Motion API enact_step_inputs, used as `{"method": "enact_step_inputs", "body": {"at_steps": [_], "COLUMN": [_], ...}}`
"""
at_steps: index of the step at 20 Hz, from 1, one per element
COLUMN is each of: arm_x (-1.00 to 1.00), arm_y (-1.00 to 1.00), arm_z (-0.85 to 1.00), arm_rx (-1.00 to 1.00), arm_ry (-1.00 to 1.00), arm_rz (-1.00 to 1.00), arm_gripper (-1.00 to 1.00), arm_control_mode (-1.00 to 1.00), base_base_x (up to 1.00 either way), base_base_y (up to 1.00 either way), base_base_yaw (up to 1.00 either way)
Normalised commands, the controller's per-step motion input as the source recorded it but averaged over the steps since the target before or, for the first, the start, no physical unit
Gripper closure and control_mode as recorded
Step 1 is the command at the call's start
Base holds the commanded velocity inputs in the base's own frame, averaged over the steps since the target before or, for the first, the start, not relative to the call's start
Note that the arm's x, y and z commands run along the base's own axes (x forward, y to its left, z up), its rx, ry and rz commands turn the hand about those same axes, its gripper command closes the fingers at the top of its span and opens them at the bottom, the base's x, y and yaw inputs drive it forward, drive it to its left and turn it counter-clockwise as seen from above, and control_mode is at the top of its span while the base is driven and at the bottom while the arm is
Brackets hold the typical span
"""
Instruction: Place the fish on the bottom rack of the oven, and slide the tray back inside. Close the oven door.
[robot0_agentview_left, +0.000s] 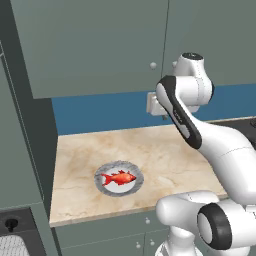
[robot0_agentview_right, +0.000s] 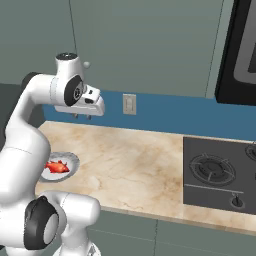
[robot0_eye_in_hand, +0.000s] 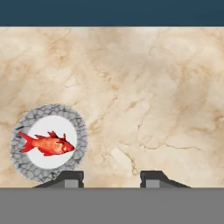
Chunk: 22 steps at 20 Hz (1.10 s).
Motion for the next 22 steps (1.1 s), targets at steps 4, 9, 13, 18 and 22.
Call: {"method": "enact_step_inputs", "body": {"at_steps": [4, 9, 13, 18, 22], "arm_x": [0.09, 0.00, 0.00, 0.00, 0.00], "arm_y": [0.27, 0.45, 0.63, 0.75, 0.69], "arm_z": [-0.09, -0.36, -0.39, -0.34, -0.15], "arm_rx": [0.00, 0.00, 0.00, 0.00, -0.06], "arm_ry": [0.00, 0.00, 0.00, 0.02, 0.15], "arm_rz": [-0.01, 0.26, 0.39, 0.34, 0.30], "arm_gripper": [-1.00, -1.00, -1.00, -1.00, -1.00], "arm_control_mode": [-1.00, -1.00, -1.00, -1.00, -1.00], "base_base_x": [0.00, 0.00, 0.00, 0.00, 0.00], "base_base_y": [0.00, 0.00, 0.00, 0.00, 0.00], "base_base_yaw": [0.00, 0.00, 0.00, 0.00, 0.00]}}
